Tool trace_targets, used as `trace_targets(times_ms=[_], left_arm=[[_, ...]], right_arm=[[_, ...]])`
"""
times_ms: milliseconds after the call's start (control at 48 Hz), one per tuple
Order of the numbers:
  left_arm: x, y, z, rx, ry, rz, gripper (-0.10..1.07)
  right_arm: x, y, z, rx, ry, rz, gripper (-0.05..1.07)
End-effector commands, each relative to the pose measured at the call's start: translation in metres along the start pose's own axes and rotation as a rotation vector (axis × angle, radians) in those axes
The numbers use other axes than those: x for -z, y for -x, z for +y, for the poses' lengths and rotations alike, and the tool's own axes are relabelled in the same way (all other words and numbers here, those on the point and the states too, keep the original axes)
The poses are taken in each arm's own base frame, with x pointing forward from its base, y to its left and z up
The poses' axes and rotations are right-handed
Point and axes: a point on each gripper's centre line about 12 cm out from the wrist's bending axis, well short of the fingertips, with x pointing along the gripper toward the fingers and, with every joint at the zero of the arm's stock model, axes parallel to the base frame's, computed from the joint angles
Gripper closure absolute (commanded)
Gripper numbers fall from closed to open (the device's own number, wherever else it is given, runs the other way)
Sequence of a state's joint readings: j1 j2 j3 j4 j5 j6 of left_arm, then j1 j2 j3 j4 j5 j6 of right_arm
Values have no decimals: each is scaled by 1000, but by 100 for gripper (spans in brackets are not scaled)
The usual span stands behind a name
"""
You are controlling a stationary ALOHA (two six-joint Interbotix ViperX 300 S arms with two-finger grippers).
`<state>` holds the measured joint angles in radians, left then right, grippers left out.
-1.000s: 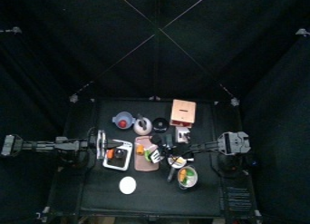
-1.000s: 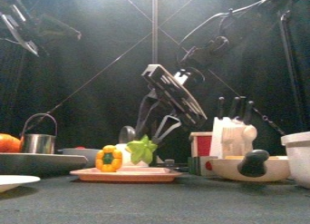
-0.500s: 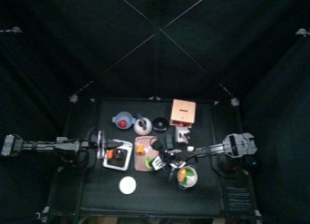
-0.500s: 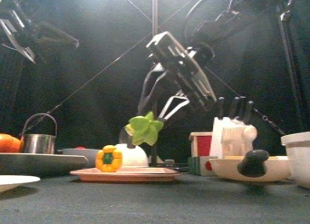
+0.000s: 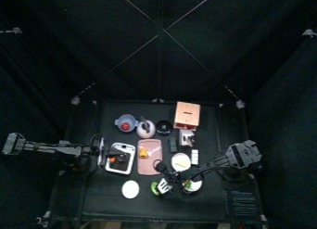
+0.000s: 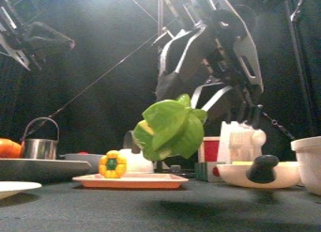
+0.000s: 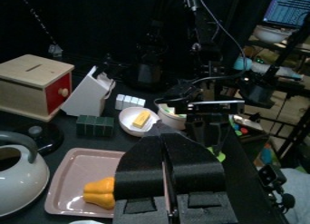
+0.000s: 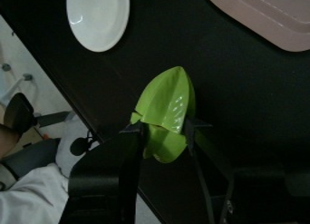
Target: Place starfruit in front of plate
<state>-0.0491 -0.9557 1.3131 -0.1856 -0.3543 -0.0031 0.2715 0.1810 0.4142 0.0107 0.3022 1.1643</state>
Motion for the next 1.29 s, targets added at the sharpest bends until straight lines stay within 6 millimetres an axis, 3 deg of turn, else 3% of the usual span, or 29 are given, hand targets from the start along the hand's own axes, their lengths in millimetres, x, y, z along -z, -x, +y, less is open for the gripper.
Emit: trace_targets(times_ms=[0,208,396,521,688,1021,1271], left_arm=[[-5,-1,-1,3,12,-23,96],[-5,-1,-1,1,12,-27,96],[-4,-1,-1,1,14,-23,96],[-3,-1,-1,1,14,-20,96],[-4,-1,-1,0,12,-24,96],[-4,-1,-1,1,13,-23,96],[-3,-1,0,-1,14,-22,96]], right_arm=[[-5,12,18,-18,7,-5,28],[-18,34,22,172,53,27,28],[-26,23,39,174,52,-7,28],[-32,26,36,292,22,-68,28],[-21,33,42,374,-7,-151,28],[4,11,41,362,-130,-191,27],[7,6,31,382,-168,-233,23]])
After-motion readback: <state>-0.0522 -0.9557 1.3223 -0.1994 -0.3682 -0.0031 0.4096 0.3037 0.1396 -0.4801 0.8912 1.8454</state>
